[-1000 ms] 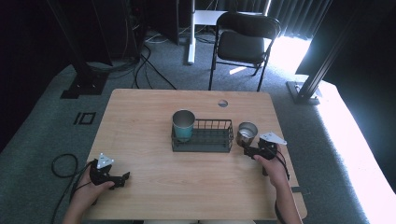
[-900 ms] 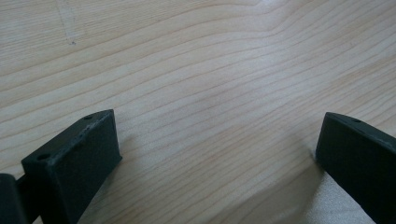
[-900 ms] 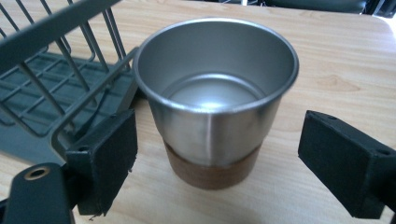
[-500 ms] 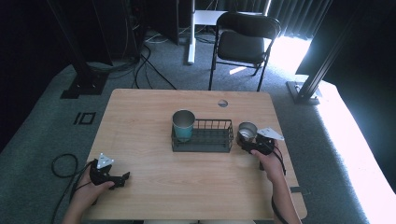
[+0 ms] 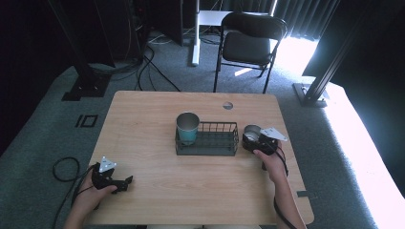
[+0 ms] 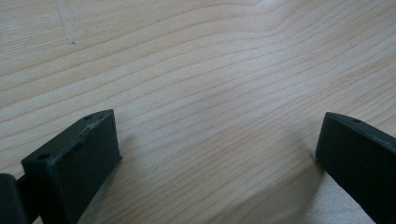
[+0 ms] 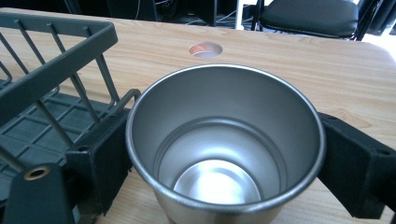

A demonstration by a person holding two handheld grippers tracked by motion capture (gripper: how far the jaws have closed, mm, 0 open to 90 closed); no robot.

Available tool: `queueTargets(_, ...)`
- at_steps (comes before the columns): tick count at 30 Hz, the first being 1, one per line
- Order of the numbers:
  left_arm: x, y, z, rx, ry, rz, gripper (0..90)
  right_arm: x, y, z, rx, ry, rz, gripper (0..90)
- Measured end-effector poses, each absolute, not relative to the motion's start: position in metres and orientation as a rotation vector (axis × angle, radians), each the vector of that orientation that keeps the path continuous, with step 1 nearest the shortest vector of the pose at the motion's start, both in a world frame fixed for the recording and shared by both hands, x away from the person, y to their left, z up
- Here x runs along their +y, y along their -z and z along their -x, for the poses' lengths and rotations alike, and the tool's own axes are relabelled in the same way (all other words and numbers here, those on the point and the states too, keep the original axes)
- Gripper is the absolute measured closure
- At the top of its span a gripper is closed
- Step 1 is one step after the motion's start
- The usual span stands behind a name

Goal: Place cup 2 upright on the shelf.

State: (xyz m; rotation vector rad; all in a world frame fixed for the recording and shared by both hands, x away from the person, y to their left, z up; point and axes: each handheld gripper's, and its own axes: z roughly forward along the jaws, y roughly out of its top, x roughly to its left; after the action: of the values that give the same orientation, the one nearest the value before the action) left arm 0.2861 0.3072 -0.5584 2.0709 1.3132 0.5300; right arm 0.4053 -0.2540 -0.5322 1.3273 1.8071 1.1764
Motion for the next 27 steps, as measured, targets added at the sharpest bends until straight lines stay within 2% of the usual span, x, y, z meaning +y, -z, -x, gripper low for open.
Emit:
queueTargets(11,0.307,0.558,-0.286,1.313,-0.53,-2.071,0.4,-0.256,0.53,-0.406,1.795,-1.16,-1.36,13.9)
queueTargets(27,0.307,0.558,-0.286,1.313,-0.53,-2.071,0.4,-0.263,0.505,-0.4,1.769,-1.2,-1.335,14.3)
